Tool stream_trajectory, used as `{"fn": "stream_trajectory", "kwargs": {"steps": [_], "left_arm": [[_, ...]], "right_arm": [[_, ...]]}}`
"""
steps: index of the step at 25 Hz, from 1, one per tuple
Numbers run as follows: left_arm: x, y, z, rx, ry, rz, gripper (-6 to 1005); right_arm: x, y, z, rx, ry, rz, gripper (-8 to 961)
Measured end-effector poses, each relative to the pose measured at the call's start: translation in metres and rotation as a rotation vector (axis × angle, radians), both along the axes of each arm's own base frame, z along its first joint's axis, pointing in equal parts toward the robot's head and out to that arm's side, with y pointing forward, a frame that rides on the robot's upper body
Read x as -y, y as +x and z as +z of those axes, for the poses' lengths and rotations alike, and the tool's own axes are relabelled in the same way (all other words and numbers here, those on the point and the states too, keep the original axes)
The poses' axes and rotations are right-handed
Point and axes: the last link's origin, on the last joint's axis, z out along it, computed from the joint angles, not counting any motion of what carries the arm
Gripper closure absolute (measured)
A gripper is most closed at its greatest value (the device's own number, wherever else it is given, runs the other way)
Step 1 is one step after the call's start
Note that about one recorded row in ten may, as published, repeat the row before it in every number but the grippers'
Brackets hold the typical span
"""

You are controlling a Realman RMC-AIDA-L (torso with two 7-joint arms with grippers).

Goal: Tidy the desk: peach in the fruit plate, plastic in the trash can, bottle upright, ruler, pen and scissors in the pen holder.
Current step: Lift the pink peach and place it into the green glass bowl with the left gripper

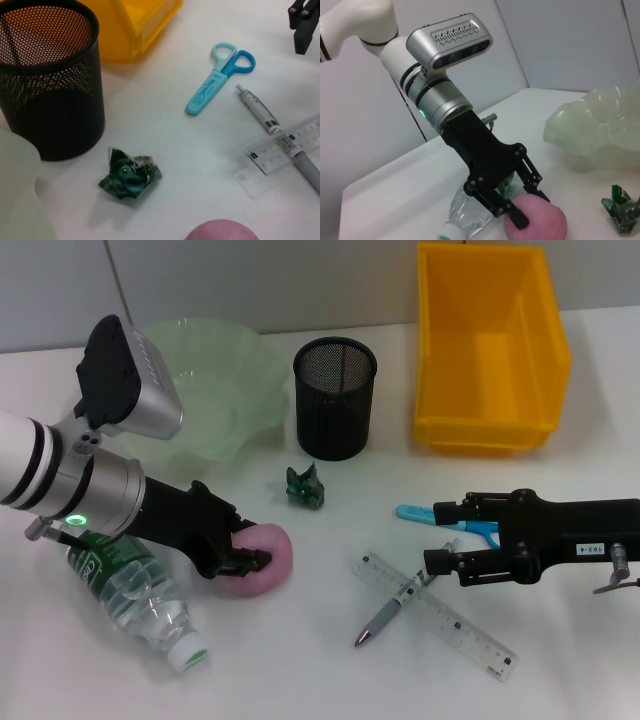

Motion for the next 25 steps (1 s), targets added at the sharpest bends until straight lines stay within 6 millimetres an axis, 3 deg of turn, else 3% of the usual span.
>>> {"fn": "stream_trajectory", "kwargs": {"steps": [3, 7, 11, 16, 20, 25], "left_arm": [[0.000, 0.000, 0.001, 0.008, 0.000, 0.011, 601], [0.000, 0.002, 0.005, 0.040, 0.007, 0.028, 623], [-0.006, 0.006, 0.041, 0.236, 0.075, 0.104, 645], [-0.014, 0.006, 0.060, 0.372, 0.169, 0.161, 678], [-0.031, -0.004, 0.075, 0.499, 0.355, 0.245, 728], [-0.051, -0.028, 0.073, 0.552, 0.578, 0.344, 782]], "right_arm": [[0.000, 0.001, 0.000, 0.001, 0.000, -0.001, 139], [0.001, 0.001, 0.001, 0.002, 0.001, -0.002, 139], [0.001, 0.002, 0.001, 0.005, 0.001, -0.005, 139], [0.002, 0.004, 0.001, 0.007, -0.001, -0.008, 139], [0.002, 0.004, 0.001, 0.007, -0.001, -0.009, 139], [0.003, 0.004, 0.000, 0.009, -0.004, -0.008, 139]]}}
